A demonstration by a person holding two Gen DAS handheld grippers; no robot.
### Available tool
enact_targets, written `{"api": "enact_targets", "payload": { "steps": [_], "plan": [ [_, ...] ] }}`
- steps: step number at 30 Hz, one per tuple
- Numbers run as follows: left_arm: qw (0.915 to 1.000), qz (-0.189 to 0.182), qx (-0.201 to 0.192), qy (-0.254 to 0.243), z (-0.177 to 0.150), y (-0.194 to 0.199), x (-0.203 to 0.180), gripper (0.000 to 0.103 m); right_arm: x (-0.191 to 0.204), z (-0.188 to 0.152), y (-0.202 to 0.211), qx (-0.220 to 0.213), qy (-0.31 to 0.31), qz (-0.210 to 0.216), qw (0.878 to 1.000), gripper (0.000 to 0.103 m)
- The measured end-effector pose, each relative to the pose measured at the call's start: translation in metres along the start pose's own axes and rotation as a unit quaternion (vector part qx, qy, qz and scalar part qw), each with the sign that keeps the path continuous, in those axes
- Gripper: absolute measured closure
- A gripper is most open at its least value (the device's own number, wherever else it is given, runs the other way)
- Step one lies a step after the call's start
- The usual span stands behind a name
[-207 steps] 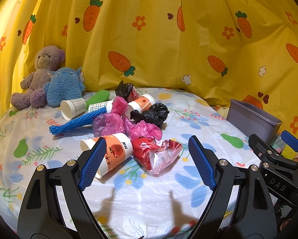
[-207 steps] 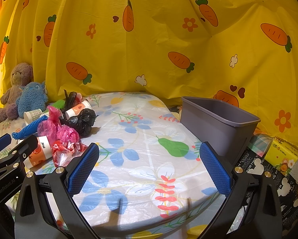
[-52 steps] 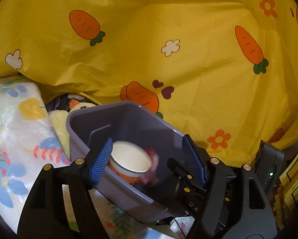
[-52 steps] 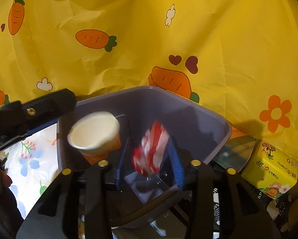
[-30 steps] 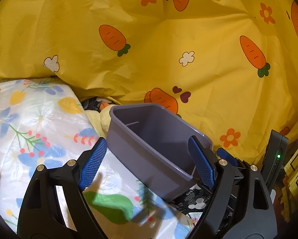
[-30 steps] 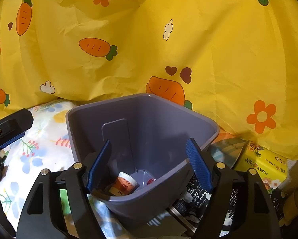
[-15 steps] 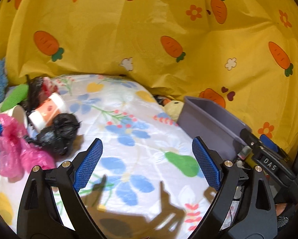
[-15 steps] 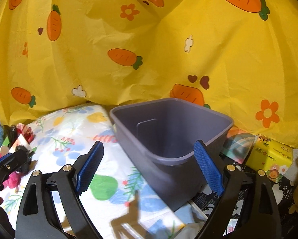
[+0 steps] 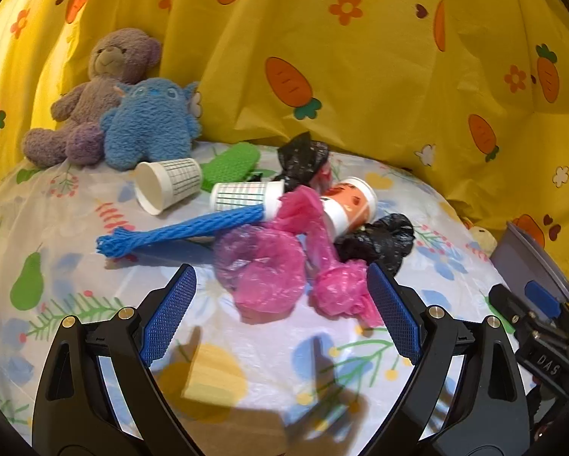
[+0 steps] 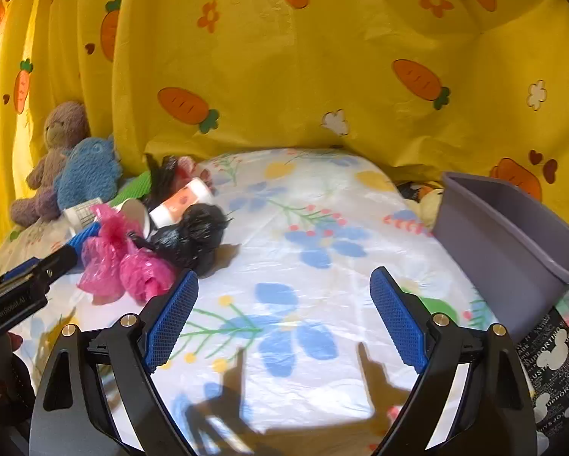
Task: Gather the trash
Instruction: 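Move both open tools back toward the trash pile, then grasp a pink plastic bag with the left tool while the right tool grasps another pink bag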
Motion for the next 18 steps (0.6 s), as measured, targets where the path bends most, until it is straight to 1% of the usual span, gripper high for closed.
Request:
{"api": "enact_targets", "payload": {
  "steps": [2,6,11,13,14,16,17,18],
  "plan": [
    [0.9998,0.01,-0.002,0.015,-0.001,0.002,0.014,0.013,0.018,-0.005,-0.012,0.018,0.014,0.02,1.0,0.015],
    [0.9993,0.016,0.0,0.034,-0.004,0.004,0.034,0.013,0.042,-0.009,-0.032,0.05,0.024,0.048,0.997,0.015],
    [0.9993,0.017,0.0,0.034,-0.007,0.006,0.04,0.013,0.069,-0.013,-0.055,0.089,0.037,0.073,0.993,0.021],
    [0.9993,0.017,-0.002,0.033,-0.007,0.008,0.041,0.013,0.076,-0.015,-0.064,0.107,0.043,0.079,0.99,0.026],
    [0.9994,0.015,-0.003,0.032,-0.008,0.009,0.041,0.013,0.078,-0.016,-0.069,0.114,0.045,0.078,0.989,0.031],
    [0.9995,0.015,-0.005,0.029,-0.008,0.008,0.041,0.013,0.08,-0.018,-0.076,0.126,0.045,0.079,0.988,0.046],
    [0.9995,0.014,-0.005,0.028,-0.008,0.008,0.04,0.013,0.08,-0.019,-0.078,0.133,0.044,0.082,0.987,0.051],
    [0.9995,0.013,-0.005,0.027,-0.009,0.007,0.041,0.013,0.079,-0.019,-0.079,0.137,0.041,0.089,0.986,0.064]
  ]
}}
Point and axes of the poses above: each gripper's, at about its wrist camera, not at the fingertips, and y roughly against the way its jaws point, x to its left, z to its top, the point moved 3 cm from there along -y, roughly the way its jaws point, and after that the axes turned 10 degrees about -y, right-handed, at the moved point
